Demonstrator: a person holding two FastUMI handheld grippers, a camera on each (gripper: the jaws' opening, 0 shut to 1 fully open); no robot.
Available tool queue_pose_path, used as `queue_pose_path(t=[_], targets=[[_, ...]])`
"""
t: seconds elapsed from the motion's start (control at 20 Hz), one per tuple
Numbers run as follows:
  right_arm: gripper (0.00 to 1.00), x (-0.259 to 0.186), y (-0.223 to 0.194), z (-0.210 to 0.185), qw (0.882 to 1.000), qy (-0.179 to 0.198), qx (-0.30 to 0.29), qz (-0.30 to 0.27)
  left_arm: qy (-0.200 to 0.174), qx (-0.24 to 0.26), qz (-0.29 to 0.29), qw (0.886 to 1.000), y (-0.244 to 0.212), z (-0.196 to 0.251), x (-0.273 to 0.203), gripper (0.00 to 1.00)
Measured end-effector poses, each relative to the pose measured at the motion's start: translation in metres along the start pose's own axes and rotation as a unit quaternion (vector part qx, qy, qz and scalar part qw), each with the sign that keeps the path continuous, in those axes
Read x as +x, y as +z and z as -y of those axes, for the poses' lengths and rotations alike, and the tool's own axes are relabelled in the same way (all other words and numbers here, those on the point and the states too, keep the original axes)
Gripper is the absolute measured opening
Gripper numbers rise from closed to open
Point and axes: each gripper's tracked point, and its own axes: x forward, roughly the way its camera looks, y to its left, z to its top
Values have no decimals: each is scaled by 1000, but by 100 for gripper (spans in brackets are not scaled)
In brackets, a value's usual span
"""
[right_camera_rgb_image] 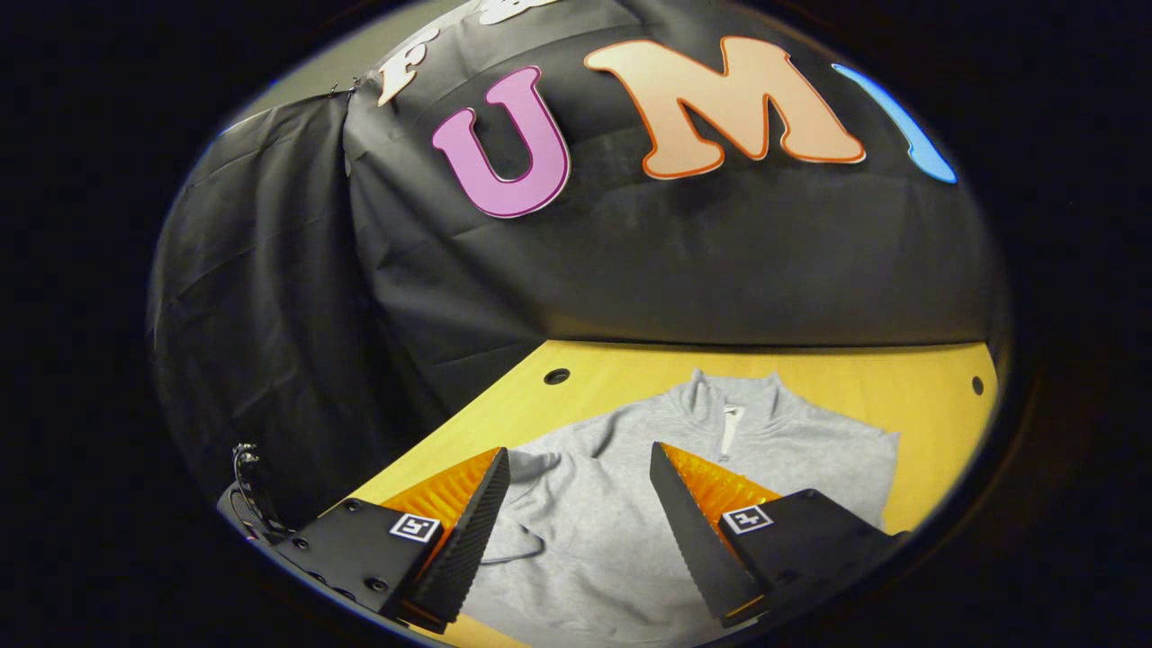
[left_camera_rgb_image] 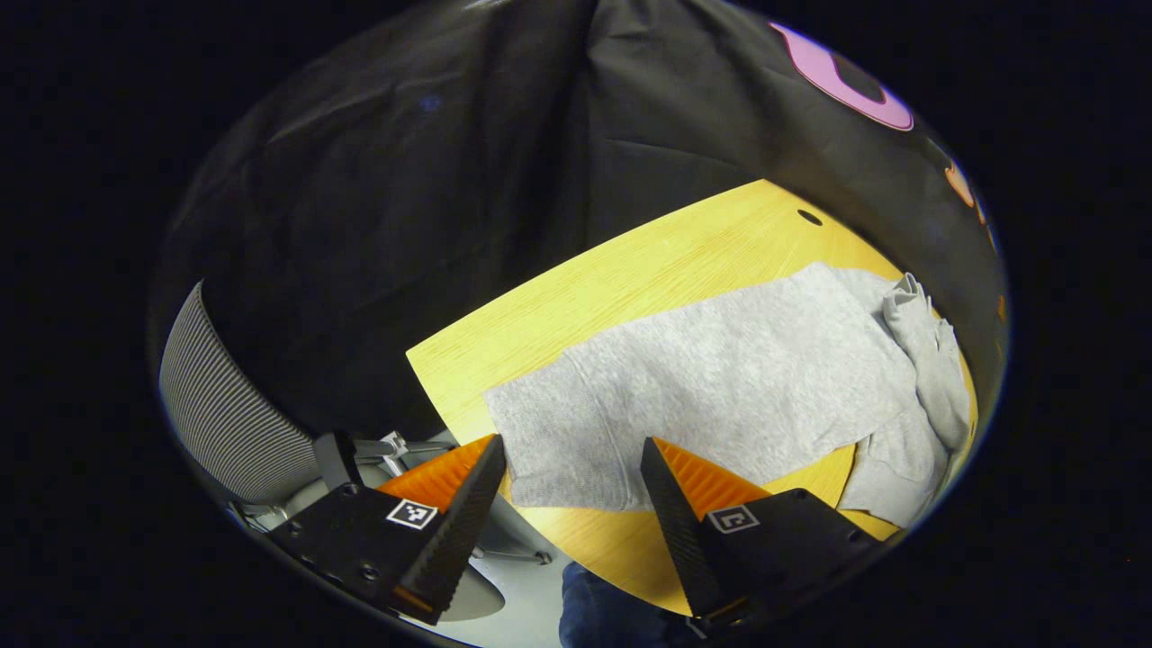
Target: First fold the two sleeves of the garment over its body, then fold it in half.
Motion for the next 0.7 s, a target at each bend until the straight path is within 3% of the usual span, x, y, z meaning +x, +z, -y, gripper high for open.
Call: queue_pose_path(t=[0.05,0.25,0.3,0.45,0.5,0.55,0.6,0.7], targets=[[98,-6,1,6,1000,-9,-2,1,-1,1,-1,1000,0,2,0,93],[98,-29,-7,23,999,-37,-18,-11,-2,6,12,1000,0,4,1,92],[94,-34,-8,24,999,-39,-21,-13,-8,8,15,1000,-1,5,2,89],[98,-49,-12,26,999,-43,-15,-16,-24,24,14,999,0,13,3,82],[98,-54,-12,30,999,-48,-13,-15,-30,28,10,999,-1,16,3,71],[98,-59,-11,33,998,-54,-11,-13,-37,32,9,999,2,20,3,67],[98,-64,-10,37,998,-58,-9,-11,-45,34,11,998,1,25,5,55],[94,-74,-5,46,998,-69,-6,-2,-46,32,15,998,3,28,5,20]])
